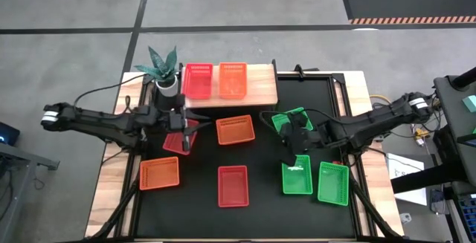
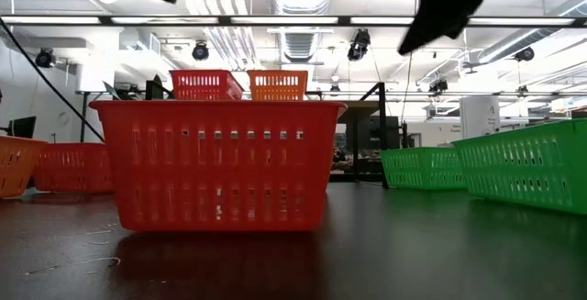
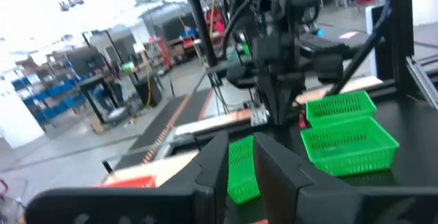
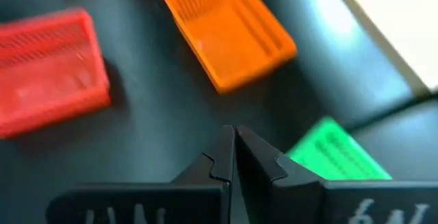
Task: Stack baskets on shelf by color
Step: Put the top green basket on the shelf
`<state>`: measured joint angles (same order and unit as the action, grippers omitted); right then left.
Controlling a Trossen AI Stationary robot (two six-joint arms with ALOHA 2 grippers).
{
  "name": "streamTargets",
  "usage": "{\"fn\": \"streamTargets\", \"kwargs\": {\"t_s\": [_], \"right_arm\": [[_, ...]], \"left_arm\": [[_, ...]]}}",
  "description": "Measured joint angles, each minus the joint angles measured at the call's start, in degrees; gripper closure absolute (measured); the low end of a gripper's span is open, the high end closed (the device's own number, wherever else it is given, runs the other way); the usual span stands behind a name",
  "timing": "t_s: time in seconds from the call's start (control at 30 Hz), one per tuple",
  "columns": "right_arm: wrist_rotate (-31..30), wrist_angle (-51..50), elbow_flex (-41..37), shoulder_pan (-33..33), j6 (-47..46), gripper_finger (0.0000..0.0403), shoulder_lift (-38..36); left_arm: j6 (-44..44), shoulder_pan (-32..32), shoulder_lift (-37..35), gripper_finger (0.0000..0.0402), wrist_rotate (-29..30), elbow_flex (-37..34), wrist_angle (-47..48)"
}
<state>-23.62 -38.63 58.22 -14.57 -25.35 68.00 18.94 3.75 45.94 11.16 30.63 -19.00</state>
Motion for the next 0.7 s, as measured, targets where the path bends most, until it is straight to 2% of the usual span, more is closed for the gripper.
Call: {"fn": "streamTargets", "kwargs": {"t_s": [0.13,0.23,0.5,0.7], "right_arm": [[0.8,-8.1,3.3,0.0,-5.5,0.0394,3.2],[2.9,-8.9,4.3,0.0,-8.2,0.0383,4.6],[3.1,-9.2,2.4,2.9,-23.7,0.0313,5.0],[3.9,-9.1,0.7,7.4,-28.0,0.0275,6.9]], "left_arm": [[2.1,0.0,-2.1,0.035,0.0,0.0,-0.5],[3.3,0.0,-3.5,0.035,0.0,0.0,-0.8],[9.3,0.0,-4.9,0.035,0.0,0.1,-3.3],[10.1,0.0,-5.7,0.035,0.0,-0.2,-4.5]]}}
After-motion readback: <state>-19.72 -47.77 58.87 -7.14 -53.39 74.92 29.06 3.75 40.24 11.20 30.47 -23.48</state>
